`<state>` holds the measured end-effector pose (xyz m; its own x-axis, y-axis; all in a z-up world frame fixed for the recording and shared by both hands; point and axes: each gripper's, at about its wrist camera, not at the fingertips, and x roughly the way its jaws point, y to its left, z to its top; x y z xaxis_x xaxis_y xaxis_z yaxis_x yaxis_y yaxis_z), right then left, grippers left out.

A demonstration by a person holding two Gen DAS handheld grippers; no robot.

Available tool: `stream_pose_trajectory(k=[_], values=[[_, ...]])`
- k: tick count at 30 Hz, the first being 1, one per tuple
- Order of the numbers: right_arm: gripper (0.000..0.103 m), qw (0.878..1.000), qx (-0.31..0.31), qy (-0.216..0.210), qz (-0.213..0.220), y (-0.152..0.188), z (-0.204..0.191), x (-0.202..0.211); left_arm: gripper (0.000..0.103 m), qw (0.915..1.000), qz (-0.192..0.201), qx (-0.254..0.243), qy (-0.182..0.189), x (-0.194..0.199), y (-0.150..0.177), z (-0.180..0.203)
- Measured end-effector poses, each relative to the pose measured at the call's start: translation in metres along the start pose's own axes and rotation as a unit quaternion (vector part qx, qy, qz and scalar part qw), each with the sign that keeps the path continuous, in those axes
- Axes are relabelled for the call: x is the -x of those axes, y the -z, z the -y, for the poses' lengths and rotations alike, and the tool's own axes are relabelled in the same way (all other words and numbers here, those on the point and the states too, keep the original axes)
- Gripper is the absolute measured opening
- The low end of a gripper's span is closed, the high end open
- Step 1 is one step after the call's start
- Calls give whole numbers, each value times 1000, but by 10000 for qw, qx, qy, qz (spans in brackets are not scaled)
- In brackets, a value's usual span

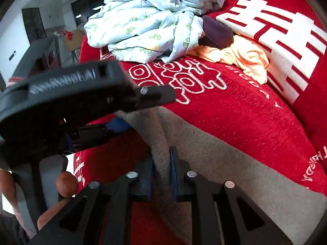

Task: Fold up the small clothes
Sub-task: 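Reach the left tool to the other sleeve cuff and close on it, then lift the sleeve with the left tool and carry it across the body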

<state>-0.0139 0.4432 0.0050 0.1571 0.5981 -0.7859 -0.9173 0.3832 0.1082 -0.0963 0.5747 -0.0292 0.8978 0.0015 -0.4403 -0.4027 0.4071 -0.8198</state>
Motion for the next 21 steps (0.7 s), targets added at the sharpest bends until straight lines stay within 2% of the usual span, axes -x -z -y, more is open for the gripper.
stream_pose_trajectory(k=[2, 4, 6, 7, 8, 9, 10, 14, 18, 20, 21], values=[[29, 10000, -17, 24, -10, 0, 1, 4, 40, 9999, 83, -22, -71, 3, 1, -1], [56, 9999, -99, 134, -37, 2, 3, 11, 39, 9997, 146, -65, -184, 7, 4, -2], [62, 9996, -161, 205, 60, 7, 5, 21, 39, 9994, 164, -67, -283, 10, 6, -4], [63, 9994, -213, 213, 147, 12, 8, 31, 39, 9994, 176, -47, -311, 13, 8, -6], [64, 9992, -273, 226, 172, 15, 11, 36, 34, 9993, 186, -46, -322, 14, 8, -7], [65, 9989, -349, 254, 195, 18, 14, 41, 15, 9992, 204, -63, -350, 16, 9, -8], [66, 9981, -458, 344, 247, 24, 22, 48, 9, 9990, 188, -114, -388, 16, 9, -8], [66, 9923, -955, 762, 188, 35, 52, 54, 9, 9981, 215, -113, -567, 17, 11, -12], [66, 9797, -1255, 1552, -207, 41, 77, 39, 8, 9962, 260, -159, -811, 20, 12, -14], [66, 9738, -1462, 1600, -694, 46, 88, 21, 8, 9942, 331, -266, -986, 24, 15, -12], [66, 9737, -1526, 1560, -657, 49, 90, 22, 8, 9925, 349, -372, -1111, 26, 17, -9]])
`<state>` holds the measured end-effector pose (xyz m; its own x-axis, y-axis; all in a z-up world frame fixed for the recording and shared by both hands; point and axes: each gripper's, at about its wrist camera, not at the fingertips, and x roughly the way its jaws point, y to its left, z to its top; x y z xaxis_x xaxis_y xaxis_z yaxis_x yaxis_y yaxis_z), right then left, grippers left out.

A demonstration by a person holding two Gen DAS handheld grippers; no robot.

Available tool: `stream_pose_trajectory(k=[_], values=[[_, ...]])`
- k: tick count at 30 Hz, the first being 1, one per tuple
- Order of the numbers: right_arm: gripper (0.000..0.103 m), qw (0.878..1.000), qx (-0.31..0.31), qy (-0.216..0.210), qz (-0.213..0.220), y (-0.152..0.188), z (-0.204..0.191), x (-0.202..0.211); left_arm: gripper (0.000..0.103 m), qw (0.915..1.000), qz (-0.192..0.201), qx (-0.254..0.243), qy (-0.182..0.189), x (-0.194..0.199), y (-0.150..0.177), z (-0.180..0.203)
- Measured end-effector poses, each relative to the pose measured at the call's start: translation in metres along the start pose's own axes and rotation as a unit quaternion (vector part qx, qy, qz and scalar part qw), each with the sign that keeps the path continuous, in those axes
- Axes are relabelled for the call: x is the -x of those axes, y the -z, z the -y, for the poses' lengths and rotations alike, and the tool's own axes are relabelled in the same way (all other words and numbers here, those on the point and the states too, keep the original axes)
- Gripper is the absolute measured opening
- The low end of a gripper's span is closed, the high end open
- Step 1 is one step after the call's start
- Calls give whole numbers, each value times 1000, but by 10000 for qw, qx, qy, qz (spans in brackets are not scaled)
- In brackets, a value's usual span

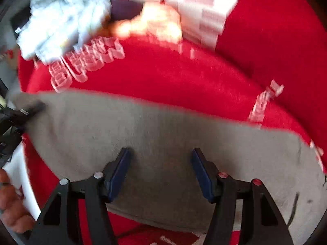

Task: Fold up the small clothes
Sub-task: 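Lift the sleeve with the left tool and carry it across the body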

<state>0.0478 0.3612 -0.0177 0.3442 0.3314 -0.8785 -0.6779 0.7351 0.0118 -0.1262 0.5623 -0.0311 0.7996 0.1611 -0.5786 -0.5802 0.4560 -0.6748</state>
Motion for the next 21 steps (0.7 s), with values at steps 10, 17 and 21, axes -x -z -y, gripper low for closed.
stream_pose_trajectory(k=[10, 17, 21], values=[[66, 9978, -56, 569, 336, 32, 73, 89, 8, 9933, -232, -1067, -381, 13, 9, 67], [66, 9865, -1168, 1138, 128, 81, 189, 135, 8, 9722, -801, -2160, -428, -13, 40, 181], [66, 9824, -1301, 1339, -49, 105, 219, 148, 8, 9550, -916, -2771, -531, -26, 75, 242]])
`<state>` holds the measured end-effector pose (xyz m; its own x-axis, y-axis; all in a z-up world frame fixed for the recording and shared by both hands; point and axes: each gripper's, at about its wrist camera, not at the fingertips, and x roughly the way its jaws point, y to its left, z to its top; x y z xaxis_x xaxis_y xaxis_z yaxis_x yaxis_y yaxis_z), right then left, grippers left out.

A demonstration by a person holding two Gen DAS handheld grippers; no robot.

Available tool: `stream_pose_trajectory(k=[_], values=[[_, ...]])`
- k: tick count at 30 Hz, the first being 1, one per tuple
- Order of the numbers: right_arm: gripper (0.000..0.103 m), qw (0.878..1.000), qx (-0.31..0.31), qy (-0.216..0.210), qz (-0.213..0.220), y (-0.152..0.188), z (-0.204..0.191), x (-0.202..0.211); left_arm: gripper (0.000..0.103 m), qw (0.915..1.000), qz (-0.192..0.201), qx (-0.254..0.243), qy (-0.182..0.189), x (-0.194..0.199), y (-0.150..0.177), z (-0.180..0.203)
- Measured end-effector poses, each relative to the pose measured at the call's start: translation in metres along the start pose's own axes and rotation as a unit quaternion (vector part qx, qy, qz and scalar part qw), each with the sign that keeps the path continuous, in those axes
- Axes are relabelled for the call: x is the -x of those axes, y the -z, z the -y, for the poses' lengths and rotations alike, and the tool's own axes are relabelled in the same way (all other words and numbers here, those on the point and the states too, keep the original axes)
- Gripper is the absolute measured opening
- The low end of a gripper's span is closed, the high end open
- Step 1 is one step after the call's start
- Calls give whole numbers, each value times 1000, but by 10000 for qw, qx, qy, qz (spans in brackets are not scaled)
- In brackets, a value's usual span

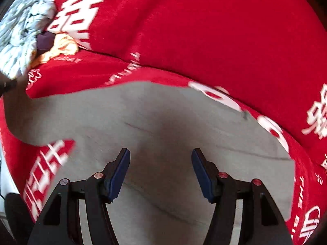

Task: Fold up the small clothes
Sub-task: 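Lift the sleeve with the left tool and carry it across the body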

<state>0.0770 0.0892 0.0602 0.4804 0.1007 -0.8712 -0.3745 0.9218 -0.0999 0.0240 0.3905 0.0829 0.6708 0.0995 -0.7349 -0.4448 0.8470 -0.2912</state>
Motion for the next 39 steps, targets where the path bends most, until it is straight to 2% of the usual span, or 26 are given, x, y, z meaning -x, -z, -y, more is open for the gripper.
stream_pose_trajectory(k=[6, 11, 17, 30, 39], values=[[66, 9996, -277, -56, 67, 23, 43, 13, 8, 9975, -265, -647, -113, -17, 16, 90], [66, 9993, -352, 47, 119, 39, 71, 22, 8, 9932, -468, -1058, -104, -26, 41, 147], [66, 9981, -595, 46, 180, 58, 107, 30, 8, 9860, -520, -1585, -49, -25, 65, 210], [66, 9952, -924, 142, 282, 90, 158, 37, 8, 9703, -635, -2325, 218, -12, 118, 304], [66, 9907, -1277, 200, 416, 118, 192, 48, 8, 9544, -700, -2872, 410, 1, 164, 356]])
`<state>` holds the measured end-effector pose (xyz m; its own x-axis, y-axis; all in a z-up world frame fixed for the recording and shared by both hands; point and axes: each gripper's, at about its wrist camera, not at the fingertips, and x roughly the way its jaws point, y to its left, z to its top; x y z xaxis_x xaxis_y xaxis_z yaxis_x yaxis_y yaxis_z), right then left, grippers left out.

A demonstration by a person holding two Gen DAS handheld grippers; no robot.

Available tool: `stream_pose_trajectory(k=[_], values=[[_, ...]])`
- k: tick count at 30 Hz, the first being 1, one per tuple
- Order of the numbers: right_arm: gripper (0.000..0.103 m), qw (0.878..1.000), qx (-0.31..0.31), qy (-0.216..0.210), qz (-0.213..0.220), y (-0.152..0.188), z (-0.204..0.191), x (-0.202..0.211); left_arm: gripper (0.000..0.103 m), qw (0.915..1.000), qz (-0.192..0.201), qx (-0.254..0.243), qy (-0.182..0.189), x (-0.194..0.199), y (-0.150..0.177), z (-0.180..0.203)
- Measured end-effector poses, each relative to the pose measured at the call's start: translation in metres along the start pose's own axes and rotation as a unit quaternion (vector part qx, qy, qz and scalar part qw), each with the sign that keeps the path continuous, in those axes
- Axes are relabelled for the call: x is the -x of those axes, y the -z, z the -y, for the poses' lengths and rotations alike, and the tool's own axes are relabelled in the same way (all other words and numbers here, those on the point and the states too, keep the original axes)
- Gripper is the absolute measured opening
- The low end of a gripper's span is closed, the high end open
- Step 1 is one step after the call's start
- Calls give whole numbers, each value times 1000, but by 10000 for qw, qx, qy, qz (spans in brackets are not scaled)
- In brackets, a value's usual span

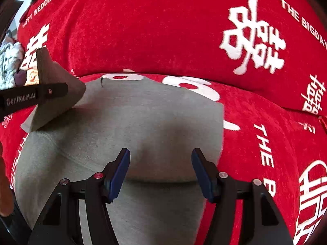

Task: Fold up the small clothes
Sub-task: 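Lift the sleeve with the left tool and carry it across the body, then lower the held sleeve onto the sweater body and open the left tool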

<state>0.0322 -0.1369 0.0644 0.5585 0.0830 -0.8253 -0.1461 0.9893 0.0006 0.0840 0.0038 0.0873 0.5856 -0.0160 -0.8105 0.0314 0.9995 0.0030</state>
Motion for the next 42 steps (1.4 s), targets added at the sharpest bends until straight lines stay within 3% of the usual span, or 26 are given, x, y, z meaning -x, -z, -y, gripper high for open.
stream_pose_trajectory(k=[11, 17, 26, 32, 42], values=[[66, 9993, -360, -35, 119, 12, 33, 5, 8, 9988, 24, -436, 213, 10, 7, 68], [66, 9981, -578, -63, 193, 13, 52, 10, 8, 9981, -249, -438, 341, -9, 5, 88], [66, 9972, -707, -64, 220, 23, 71, 11, 8, 9951, -658, -266, 694, -38, 14, 94], [66, 9964, -815, -52, 215, 32, 81, 10, 8, 9892, -804, -104, 1224, -49, 17, 87], [66, 9964, -795, -166, 227, 38, 81, 8, 9, 9805, -1096, 63, 1631, -66, 25, 80]])
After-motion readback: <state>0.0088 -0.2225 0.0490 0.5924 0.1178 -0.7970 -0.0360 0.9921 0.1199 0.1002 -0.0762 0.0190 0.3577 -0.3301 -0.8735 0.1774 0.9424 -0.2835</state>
